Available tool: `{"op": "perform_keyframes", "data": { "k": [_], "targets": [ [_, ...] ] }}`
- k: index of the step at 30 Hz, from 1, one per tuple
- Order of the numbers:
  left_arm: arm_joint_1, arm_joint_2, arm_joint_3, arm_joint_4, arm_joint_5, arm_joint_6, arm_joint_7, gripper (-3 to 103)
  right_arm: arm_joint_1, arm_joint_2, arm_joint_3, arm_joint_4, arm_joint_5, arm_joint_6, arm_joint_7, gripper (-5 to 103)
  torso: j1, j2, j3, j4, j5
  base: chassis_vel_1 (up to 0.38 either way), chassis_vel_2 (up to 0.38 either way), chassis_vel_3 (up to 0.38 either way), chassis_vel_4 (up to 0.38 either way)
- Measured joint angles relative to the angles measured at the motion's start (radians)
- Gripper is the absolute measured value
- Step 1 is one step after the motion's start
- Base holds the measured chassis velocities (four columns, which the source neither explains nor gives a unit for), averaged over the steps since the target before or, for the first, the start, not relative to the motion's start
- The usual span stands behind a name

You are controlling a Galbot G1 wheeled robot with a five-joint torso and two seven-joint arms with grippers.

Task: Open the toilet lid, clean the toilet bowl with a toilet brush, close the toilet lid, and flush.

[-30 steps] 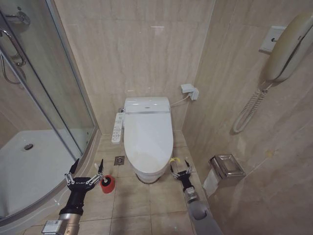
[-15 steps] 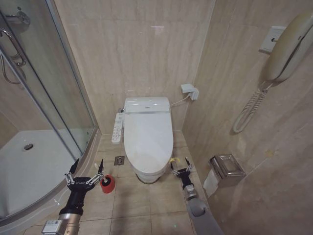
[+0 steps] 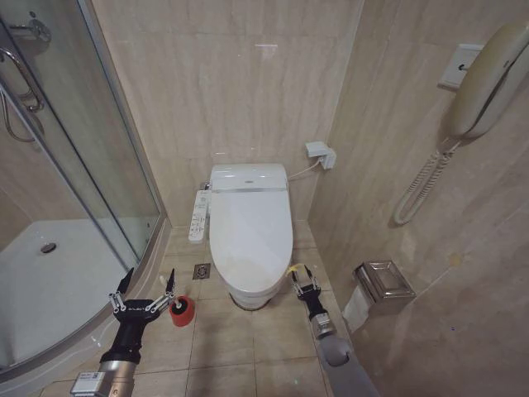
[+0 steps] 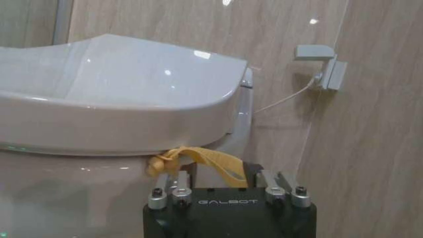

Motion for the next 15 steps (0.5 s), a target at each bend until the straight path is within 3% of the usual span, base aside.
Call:
{"op": "perform_keyframes", "data": {
  "k": [3,4,11,12,15],
  "targets": [
    [0.0,0.0,0.0,0.0,0.0,0.0,0.0,99,-0.008,-0.008,-0.001,0.0,0.034,0.016,-0.051,56,0.0,0.0,0.0,-0.0001,0.0,0.0,0.0,0.0,0.0],
    [0.0,0.0,0.0,0.0,0.0,0.0,0.0,99,-0.009,-0.009,0.0,0.0,0.039,0.019,-0.058,29,0.0,0.0,0.0,-0.0002,0.0,0.0,0.0,0.0,0.0],
    [0.0,0.0,0.0,0.0,0.0,0.0,0.0,99,-0.016,-0.013,0.0,0.009,0.055,0.034,-0.08,29,0.0,0.0,0.0,0.0,0.0,0.0,0.0,0.0,0.0],
    [0.0,0.0,0.0,0.0,0.0,0.0,0.0,99,-0.02,-0.015,-0.001,0.017,0.058,0.035,-0.082,3,0.0,0.0,0.0,0.0,0.0,0.0,0.0,0.0,0.0],
    [0.0,0.0,0.0,0.0,0.0,0.0,0.0,99,-0.028,-0.019,-0.001,0.03,0.063,0.038,-0.083,3,0.0,0.0,0.0,0.0,0.0,0.0,0.0,0.0,0.0]
  ]
}}
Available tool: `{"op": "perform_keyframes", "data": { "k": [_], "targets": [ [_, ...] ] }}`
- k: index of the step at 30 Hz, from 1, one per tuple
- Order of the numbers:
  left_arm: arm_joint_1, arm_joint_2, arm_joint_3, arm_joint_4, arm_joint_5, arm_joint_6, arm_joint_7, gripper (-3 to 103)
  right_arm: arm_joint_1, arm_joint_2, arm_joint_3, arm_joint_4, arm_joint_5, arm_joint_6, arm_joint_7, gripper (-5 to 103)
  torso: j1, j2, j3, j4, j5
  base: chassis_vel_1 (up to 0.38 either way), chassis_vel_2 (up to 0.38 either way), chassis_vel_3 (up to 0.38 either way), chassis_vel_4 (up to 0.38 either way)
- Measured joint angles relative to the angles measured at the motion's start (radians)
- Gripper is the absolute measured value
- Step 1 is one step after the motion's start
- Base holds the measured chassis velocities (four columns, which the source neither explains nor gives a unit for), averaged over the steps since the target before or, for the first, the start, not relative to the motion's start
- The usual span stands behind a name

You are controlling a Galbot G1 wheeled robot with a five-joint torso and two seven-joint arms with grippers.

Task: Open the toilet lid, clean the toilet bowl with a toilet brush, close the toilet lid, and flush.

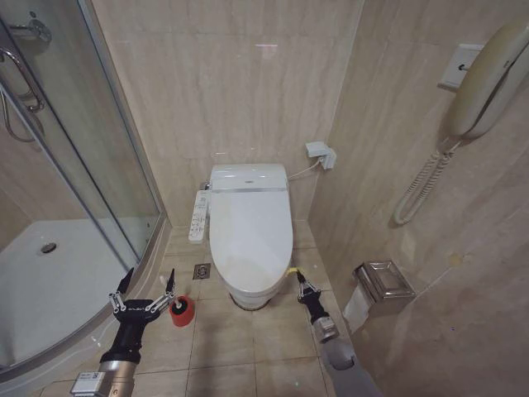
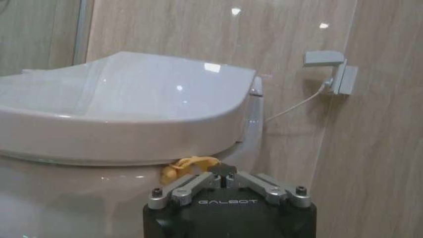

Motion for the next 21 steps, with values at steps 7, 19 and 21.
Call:
{"op": "perform_keyframes", "data": {
  "k": [7,19,21],
  "targets": [
    [0.0,0.0,0.0,0.0,0.0,0.0,0.0,99,-0.022,-0.006,0.0,0.037,0.023,0.002,0.001,0,0.0,0.0,0.0,0.0001,0.0001,0.0,0.0,0.0,0.0],
    [0.0,0.0,0.0,0.0,0.0,0.0,0.0,99,-0.151,-0.068,0.008,0.426,0.244,-0.103,-0.045,0,0.0,0.0,0.0,0.0,0.0004,0.0,0.0,0.0,0.0],
    [0.0,0.0,0.0,0.0,0.0,0.0,0.0,99,-0.161,-0.088,0.018,0.528,0.281,-0.139,-0.034,0,0.0,0.0,0.0,0.0004,0.0003,0.0,0.0,0.0,0.0]
  ]
}}
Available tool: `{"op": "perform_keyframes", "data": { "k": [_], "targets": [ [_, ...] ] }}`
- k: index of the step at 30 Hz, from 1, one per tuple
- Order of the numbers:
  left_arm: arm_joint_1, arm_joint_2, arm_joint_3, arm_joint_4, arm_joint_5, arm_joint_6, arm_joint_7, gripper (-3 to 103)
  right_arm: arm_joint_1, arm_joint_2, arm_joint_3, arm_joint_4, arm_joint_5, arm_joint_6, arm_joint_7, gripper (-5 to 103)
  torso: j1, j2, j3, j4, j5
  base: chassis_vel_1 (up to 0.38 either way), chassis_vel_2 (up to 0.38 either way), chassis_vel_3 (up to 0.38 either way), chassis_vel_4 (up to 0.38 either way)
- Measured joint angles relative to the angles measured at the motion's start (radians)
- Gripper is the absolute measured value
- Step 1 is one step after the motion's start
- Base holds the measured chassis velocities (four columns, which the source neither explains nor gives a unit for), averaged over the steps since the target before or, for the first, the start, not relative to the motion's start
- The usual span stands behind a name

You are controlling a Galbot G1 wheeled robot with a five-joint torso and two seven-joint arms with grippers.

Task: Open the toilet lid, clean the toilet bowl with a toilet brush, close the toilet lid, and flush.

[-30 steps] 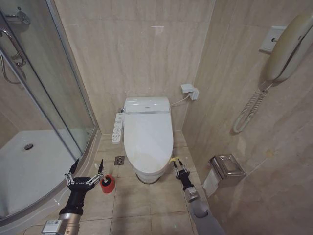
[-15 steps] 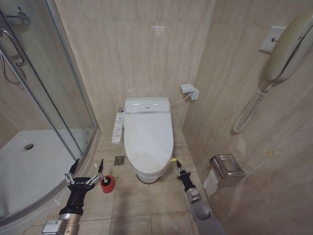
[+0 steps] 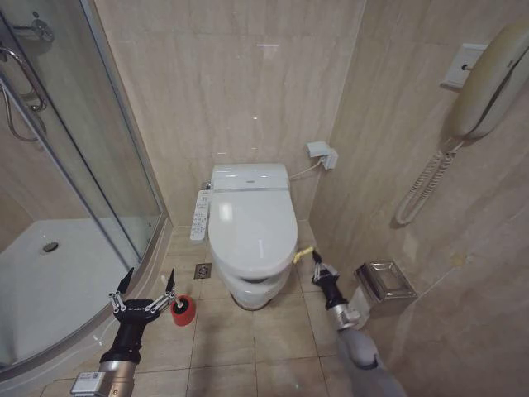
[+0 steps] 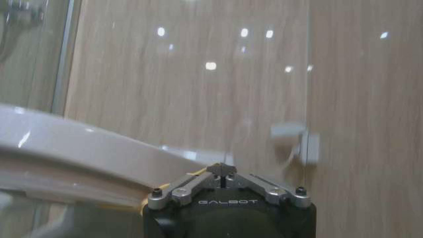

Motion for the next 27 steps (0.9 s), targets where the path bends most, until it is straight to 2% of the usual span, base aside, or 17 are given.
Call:
{"op": "perform_keyframes", "data": {
  "k": [5,7,14,18,27],
  "targets": [
    [0.0,0.0,0.0,0.0,0.0,0.0,0.0,99,0.006,-0.015,0.006,0.106,0.029,-0.063,0.03,0,0.0,0.0,0.0,0.0001,-0.0001,0.0,0.0,0.0,0.0],
    [0.0,0.0,0.0,0.0,0.0,0.0,0.0,99,0.036,-0.029,0.007,0.193,0.044,-0.133,0.066,0,0.0,0.0,0.0,0.0003,-0.0004,0.0,0.0,0.0,0.0],
    [0.0,0.0,0.0,0.0,0.0,0.0,0.0,99,0.108,-0.047,-0.026,0.289,0.038,-0.265,0.121,0,0.0,0.0,0.0,-0.0007,-0.0005,0.0,0.0,0.0,0.0],
    [0.0,0.0,0.0,0.0,0.0,0.0,0.0,99,0.15,-0.042,-0.044,0.274,0.023,-0.288,0.128,0,0.0,0.0,0.0,-0.001,-0.0005,0.0,0.0,0.0,0.0],
    [0.0,0.0,0.0,0.0,0.0,0.0,0.0,99,0.206,-0.018,-0.05,0.218,0.024,-0.284,0.124,0,0.0,0.0,0.0,-0.0007,-0.0004,-0.006,0.006,0.003,-0.006]
  ]
}}
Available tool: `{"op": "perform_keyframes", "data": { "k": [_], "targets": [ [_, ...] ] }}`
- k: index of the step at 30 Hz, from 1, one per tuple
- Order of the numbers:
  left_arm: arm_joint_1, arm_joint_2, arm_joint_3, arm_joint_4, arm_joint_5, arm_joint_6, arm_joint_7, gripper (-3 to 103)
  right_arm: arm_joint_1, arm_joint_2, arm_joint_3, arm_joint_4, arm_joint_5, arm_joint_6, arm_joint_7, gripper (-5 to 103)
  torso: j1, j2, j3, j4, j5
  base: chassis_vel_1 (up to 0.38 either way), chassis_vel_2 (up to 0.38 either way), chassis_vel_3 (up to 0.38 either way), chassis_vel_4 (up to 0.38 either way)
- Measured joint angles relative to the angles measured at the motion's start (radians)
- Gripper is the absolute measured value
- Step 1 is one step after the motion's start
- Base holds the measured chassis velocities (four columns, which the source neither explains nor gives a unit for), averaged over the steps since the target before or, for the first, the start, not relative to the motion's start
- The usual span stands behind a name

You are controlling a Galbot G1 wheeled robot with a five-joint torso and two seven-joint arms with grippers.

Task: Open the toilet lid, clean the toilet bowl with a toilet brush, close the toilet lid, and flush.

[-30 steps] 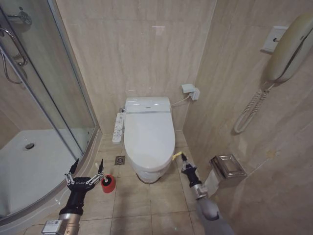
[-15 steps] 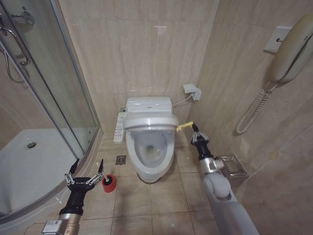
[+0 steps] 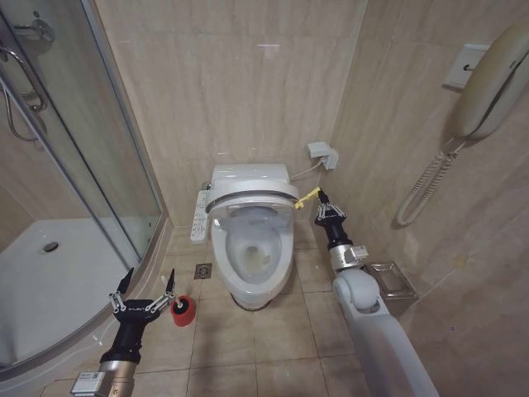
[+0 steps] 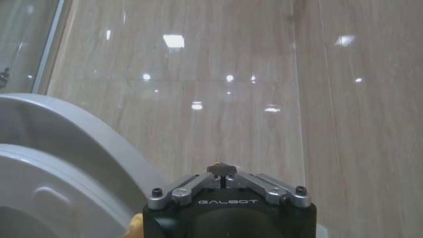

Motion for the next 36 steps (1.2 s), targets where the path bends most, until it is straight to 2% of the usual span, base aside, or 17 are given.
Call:
{"op": "perform_keyframes", "data": {
  "k": [20,28,36],
  "targets": [
    [0.0,0.0,0.0,0.0,0.0,0.0,0.0,99,0.056,-0.001,0.031,-0.014,0.033,0.007,0.01,0,0.001,0.0,0.0,0.0004,-0.0003,-0.162,0.163,0.151,-0.164],
    [0.0,0.0,0.0,0.0,0.0,0.0,0.0,99,0.124,0.006,0.032,-0.079,0.033,-0.001,0.012,0,0.0,0.0,0.0,0.0002,0.0,0.009,-0.025,-0.024,0.018],
    [0.0,0.0,0.0,0.0,0.0,0.0,0.0,99,0.202,0.051,0.022,-0.208,0.002,0.023,0.016,0,0.0,0.0,0.0,0.0005,-0.0001,0.014,-0.016,-0.01,0.013]
  ]
}}
